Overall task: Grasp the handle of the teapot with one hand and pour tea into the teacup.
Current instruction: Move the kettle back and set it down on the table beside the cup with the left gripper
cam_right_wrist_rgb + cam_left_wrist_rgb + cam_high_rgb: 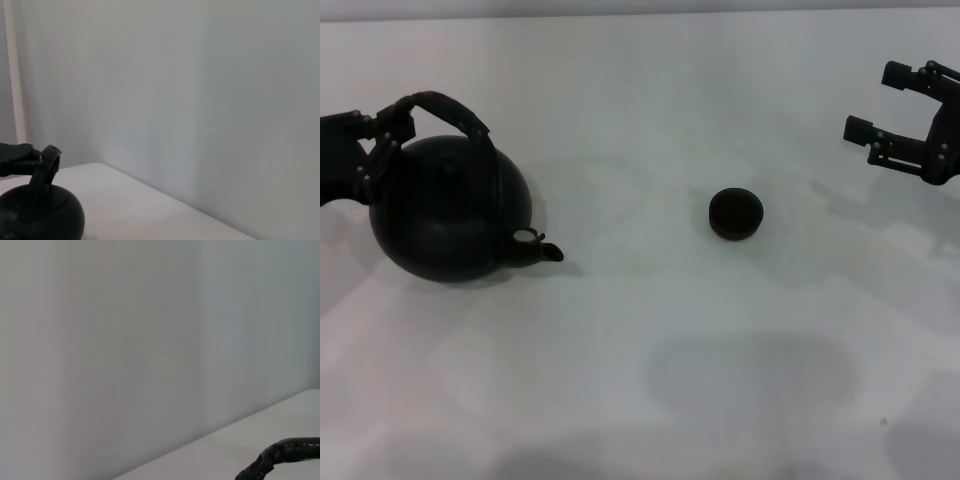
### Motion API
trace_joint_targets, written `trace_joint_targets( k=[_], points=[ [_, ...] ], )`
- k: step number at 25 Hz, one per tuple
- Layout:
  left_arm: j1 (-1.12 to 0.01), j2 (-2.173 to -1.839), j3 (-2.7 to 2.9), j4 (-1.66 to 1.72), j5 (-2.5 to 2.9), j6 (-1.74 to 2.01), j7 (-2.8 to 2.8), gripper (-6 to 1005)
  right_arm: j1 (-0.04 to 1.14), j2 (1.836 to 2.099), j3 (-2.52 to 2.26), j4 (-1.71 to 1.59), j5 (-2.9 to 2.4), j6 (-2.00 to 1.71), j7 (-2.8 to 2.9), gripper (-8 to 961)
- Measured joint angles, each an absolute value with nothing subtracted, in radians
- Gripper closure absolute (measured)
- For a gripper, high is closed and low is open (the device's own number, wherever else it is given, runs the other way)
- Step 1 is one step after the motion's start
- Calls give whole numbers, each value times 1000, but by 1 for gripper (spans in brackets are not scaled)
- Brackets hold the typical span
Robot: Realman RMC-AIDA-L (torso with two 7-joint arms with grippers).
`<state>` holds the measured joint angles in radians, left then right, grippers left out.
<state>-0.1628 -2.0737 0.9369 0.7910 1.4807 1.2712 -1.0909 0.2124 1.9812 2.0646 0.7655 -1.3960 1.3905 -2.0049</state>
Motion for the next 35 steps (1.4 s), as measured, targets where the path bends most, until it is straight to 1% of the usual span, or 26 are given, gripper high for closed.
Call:
trace_joint_targets(
  k=[22,35],
  points=[
    [-158,-2075,919,681,1427,1244,-951,886,210,1982,2065,765,-1396,1404,-2006,98],
    [-169,-2071,919,660,1433,1226,-948,895,229,1981,2065,766,-1396,1395,-2002,98]
  ],
)
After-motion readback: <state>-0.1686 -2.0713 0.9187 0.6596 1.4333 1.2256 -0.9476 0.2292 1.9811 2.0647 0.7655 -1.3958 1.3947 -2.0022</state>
